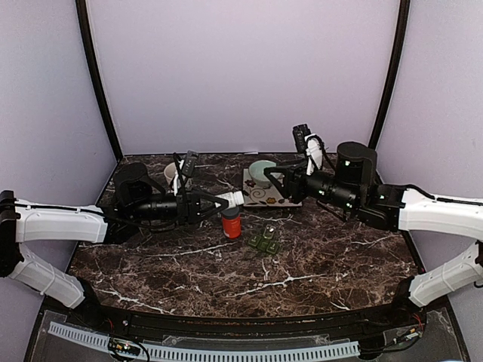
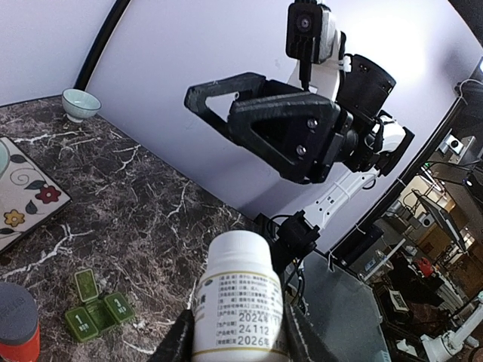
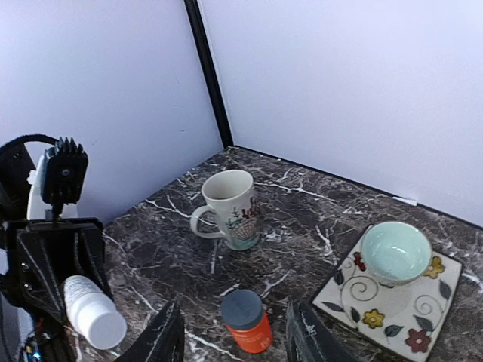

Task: Sort the pills into containers
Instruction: Pass from the right arm to the left, then remove the lid of the pill bottle.

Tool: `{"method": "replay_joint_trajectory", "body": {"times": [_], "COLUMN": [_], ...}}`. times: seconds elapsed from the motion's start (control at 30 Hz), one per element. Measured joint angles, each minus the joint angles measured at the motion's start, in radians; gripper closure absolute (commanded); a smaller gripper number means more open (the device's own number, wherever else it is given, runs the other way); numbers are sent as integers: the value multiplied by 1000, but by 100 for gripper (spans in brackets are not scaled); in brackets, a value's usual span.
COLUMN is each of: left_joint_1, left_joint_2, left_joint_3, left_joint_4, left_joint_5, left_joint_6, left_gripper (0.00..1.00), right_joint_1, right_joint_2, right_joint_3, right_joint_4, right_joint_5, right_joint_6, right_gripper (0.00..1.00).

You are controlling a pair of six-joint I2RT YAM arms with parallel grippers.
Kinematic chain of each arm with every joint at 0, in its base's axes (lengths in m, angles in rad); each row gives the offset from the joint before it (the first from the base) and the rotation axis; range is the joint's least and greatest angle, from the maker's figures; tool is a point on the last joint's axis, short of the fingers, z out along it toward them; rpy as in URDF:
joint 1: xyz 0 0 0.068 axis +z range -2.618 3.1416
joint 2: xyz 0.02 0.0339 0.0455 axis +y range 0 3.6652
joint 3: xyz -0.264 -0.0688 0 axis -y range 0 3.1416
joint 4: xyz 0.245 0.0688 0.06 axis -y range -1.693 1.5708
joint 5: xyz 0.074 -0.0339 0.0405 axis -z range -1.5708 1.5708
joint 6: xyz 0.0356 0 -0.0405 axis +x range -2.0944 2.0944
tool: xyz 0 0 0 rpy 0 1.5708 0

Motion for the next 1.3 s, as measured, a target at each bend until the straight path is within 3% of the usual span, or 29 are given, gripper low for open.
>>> {"method": "replay_joint_trajectory", "body": {"times": [0.17, 0.3, 0.4, 0.43, 0.47, 0.5, 0.53, 0.57, 0.6, 0.7, 0.83, 0.97, 1.3], "left_joint_1": [9, 19, 32, 33, 35, 36, 37, 37, 37, 37, 37, 37, 37], "left_joint_2": [0, 0, -7, -11, -14, -19, -23, -27, -32, -46, -65, -71, -55], "left_joint_3": [11, 20, 21, 21, 21, 21, 21, 21, 21, 21, 21, 21, 51], "left_joint_4": [-54, -78, -103, -110, -118, -129, -138, -148, -157, -179, -199, -207, -229], "left_joint_5": [51, 88, 112, 117, 122, 127, 129, 131, 134, 136, 136, 137, 152], "left_joint_6": [16, 26, 36, 40, 45, 51, 55, 59, 64, 76, 84, 89, 116], "left_gripper": [100, 100, 100, 100, 100, 100, 100, 100, 100, 100, 96, 97, 100], "right_joint_1": [-23, -85, -127, -132, -137, -138, -138, -138, -138, -138, -138, -138, -130], "right_joint_2": [36, 58, 64, 67, 72, 81, 90, 100, 108, 111, 113, 116, 40], "right_joint_3": [11, 27, 28, 29, 34, 47, 60, 74, 87, 96, 115, 131, -24], "right_joint_4": [51, 117, 179, 188, 195, 195, 193, 189, 185, 185, 138, 103, 94], "right_joint_5": [58, -10, -101, -120, -137, -157, -166, -172, -172, -159, -153, -177, -302], "right_joint_6": [-24, 9, 18, 24, 24, 21, 10, 7, 6, 4, -2, 25, 227], "right_gripper": [61, 31, 24, 26, 34, 52, 79, 94, 100, 100, 84, 76, 72]}}
